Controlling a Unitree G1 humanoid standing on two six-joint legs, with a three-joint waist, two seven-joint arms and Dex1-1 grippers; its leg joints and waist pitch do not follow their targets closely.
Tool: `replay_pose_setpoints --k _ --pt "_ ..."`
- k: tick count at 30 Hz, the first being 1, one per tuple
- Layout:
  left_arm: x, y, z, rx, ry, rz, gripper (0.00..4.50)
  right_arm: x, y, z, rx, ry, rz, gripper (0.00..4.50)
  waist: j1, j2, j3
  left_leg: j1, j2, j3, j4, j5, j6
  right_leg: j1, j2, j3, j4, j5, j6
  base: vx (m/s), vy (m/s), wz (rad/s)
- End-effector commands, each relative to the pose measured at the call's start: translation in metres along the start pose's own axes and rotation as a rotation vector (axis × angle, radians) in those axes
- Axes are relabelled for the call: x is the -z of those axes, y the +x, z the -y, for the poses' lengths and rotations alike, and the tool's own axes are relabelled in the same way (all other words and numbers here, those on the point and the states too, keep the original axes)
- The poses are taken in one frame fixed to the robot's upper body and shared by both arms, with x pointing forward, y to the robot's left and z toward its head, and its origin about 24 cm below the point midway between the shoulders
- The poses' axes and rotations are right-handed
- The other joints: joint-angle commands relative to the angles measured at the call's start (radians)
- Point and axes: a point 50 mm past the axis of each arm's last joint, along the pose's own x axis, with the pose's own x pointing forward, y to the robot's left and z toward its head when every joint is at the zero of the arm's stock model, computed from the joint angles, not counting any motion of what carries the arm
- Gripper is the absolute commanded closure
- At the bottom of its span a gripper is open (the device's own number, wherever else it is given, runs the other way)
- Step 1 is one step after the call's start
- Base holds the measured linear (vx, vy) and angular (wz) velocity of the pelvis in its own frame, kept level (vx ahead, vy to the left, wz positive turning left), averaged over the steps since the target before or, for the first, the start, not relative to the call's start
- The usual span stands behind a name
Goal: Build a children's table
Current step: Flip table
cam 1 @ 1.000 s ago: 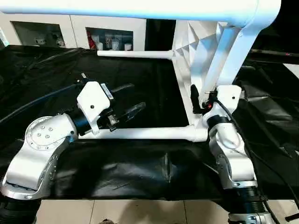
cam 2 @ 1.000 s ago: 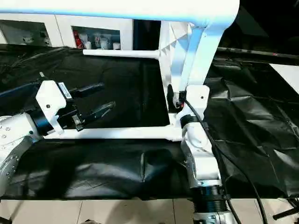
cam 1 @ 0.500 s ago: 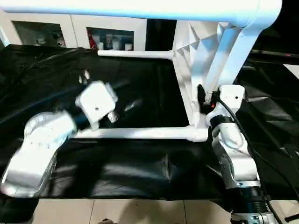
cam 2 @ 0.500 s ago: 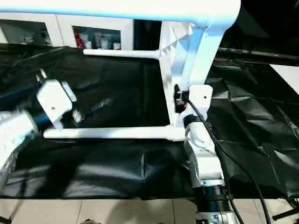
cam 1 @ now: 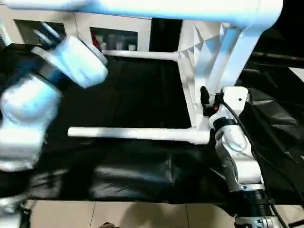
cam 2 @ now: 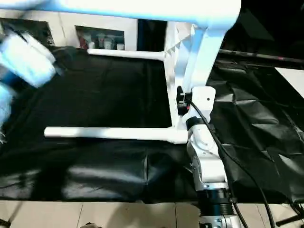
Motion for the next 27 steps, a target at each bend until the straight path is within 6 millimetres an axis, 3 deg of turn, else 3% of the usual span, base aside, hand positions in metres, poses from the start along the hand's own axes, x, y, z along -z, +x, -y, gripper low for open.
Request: replay_pose_setpoints --k 1,3,10,12,21,27 --pt "0.013 0.001 -0.003 -0.026 0.041 -0.069 0.58 -0.003 0.002 0.005 0.007 -0.007 0.016 2.54 -0.001 0.019 -0.061 0.029 0.045 -0.028 -0.081 -0.28 -0.083 0.024 -0.05 0.04 -0.063 -0.218 -0.103 0.0 0.0 0.0" --pt "0.017 0.004 -0.012 -0.075 0.078 -0.087 0.58 -0.004 0.002 0.005 0.008 -0.004 0.018 2.54 -0.002 0.017 -0.062 0.029 0.043 -0.028 -0.08 -0.286 -0.083 0.025 -0.05 0.04 -0.062 -0.211 -0.108 0.0 0.0 0.0" --pt "0.029 0.007 -0.025 -0.119 0.14 -0.15 0.58 -0.004 0.0 0.005 0.008 0.002 0.025 2.54 0.0 0.026 -0.063 0.03 0.044 -0.029 -0.081 -0.285 -0.085 0.026 -0.052 0.039 -0.06 -0.187 -0.13 0.0 0.0 0.0" --pt "0.028 0.008 -0.026 -0.134 0.13 -0.143 0.86 -0.004 0.0 0.005 0.009 0.003 0.027 2.54 0.0 0.025 -0.063 0.03 0.044 -0.03 -0.081 -0.292 -0.086 0.026 -0.052 0.039 -0.059 -0.187 -0.134 0.0 0.0 0.0" --pt "0.005 0.004 -0.003 -0.106 0.031 0.014 1.48 -0.007 0.0 0.011 0.013 -0.015 0.04 2.54 0.002 0.021 -0.063 0.027 0.045 -0.028 -0.08 -0.281 -0.073 0.028 -0.053 0.039 -0.06 -0.177 -0.139 0.0 0.0 0.0" --pt "0.004 0.002 0.006 -0.071 -0.018 0.028 1.83 -0.01 0.002 0.016 0.006 -0.04 0.054 2.54 0.004 0.021 -0.063 0.028 0.045 -0.028 -0.079 -0.273 -0.067 0.027 -0.053 0.039 -0.061 -0.193 -0.131 0.0 0.0 0.0"
